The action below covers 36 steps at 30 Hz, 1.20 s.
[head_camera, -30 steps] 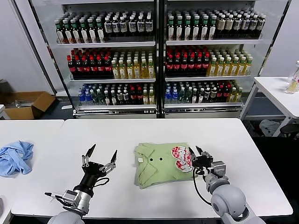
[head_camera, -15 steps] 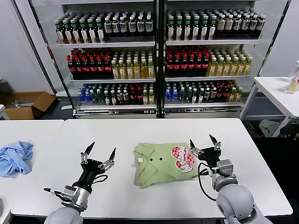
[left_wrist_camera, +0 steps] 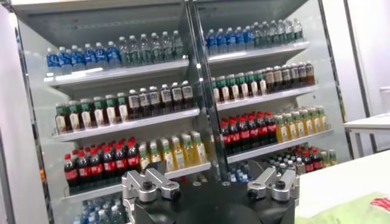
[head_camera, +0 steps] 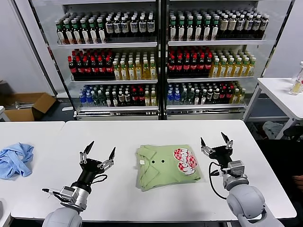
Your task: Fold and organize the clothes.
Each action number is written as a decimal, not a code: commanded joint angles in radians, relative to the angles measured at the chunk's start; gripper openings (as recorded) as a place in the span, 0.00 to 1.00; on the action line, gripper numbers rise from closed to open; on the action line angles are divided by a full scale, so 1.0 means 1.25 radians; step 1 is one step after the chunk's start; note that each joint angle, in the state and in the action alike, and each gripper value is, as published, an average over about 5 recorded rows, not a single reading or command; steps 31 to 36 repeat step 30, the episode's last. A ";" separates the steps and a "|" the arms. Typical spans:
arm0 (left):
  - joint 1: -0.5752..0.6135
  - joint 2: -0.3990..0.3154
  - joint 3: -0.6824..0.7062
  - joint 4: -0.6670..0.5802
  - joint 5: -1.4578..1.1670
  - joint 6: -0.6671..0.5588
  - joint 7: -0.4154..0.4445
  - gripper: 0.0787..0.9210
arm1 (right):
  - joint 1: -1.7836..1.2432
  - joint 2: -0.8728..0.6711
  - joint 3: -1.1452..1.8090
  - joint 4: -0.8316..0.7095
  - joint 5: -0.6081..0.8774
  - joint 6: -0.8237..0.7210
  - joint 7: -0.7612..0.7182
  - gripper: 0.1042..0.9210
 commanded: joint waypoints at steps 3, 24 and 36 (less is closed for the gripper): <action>-0.011 0.000 -0.011 0.025 -0.017 -0.038 0.035 0.88 | 0.006 -0.001 0.061 -0.038 -0.002 0.019 -0.005 0.88; -0.073 -0.001 0.006 0.099 -0.036 -0.093 -0.016 0.88 | 0.020 0.014 0.046 -0.119 -0.126 0.136 -0.042 0.88; -0.093 0.001 0.010 0.083 -0.015 -0.068 -0.048 0.88 | 0.032 0.014 0.029 -0.135 -0.123 0.138 -0.038 0.88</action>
